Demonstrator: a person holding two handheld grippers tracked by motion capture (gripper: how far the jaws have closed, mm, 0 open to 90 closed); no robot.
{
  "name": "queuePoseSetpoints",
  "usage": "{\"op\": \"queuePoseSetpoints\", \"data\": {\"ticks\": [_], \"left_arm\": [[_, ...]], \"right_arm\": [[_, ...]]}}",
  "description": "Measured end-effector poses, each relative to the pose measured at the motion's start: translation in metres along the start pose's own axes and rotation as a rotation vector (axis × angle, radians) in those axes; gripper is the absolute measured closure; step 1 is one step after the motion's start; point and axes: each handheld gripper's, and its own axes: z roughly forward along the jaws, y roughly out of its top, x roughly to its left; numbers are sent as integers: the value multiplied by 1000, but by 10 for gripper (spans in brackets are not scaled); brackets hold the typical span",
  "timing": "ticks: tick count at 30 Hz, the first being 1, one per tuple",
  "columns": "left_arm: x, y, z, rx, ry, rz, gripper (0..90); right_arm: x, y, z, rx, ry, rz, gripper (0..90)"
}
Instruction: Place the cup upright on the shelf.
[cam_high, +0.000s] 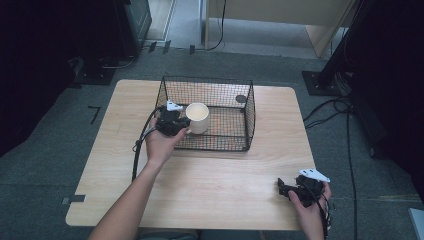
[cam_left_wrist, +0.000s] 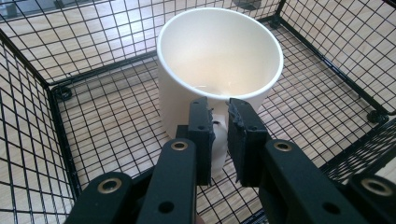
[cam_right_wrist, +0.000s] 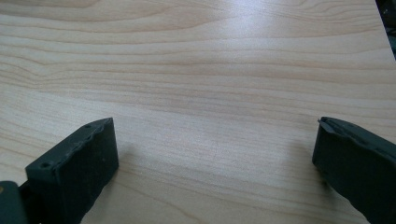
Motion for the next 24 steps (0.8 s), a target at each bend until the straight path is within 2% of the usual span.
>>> {"op": "queuePoseSetpoints", "data": {"ticks": [2,7,11,12,15,16,18,19,20,22,24], "left_arm": [[1,0,-1,-1,-1,-3,790],[0,0,-9,-67,-41,-10,631],[-3,1,-16,-99,-65,-5,578],[-5,1,-22,-117,-82,0,562],[-8,1,-29,-141,-84,8,509],[-10,0,-37,-171,-87,4,481],[-11,-1,-41,-187,-88,-1,437],[-11,-3,-49,-209,-95,-9,413],[-11,-3,-49,-209,-95,-9,395],[-12,-7,-61,-226,-105,3,365],[-12,-11,-67,-230,-128,6,311]], "right_arm": [[0,0,0,0,0,0,0],[0,0,0,0,0,0,0],[0,0,0,0,0,0,0],[0,0,0,0,0,0,0],[0,0,0,0,0,0,0],[0,0,0,0,0,0,0],[0,0,0,0,0,0,0],[0,0,0,0,0,0,0],[0,0,0,0,0,0,0],[0,0,0,1,0,0,0],[0,0,0,1,0,0,0]]}}
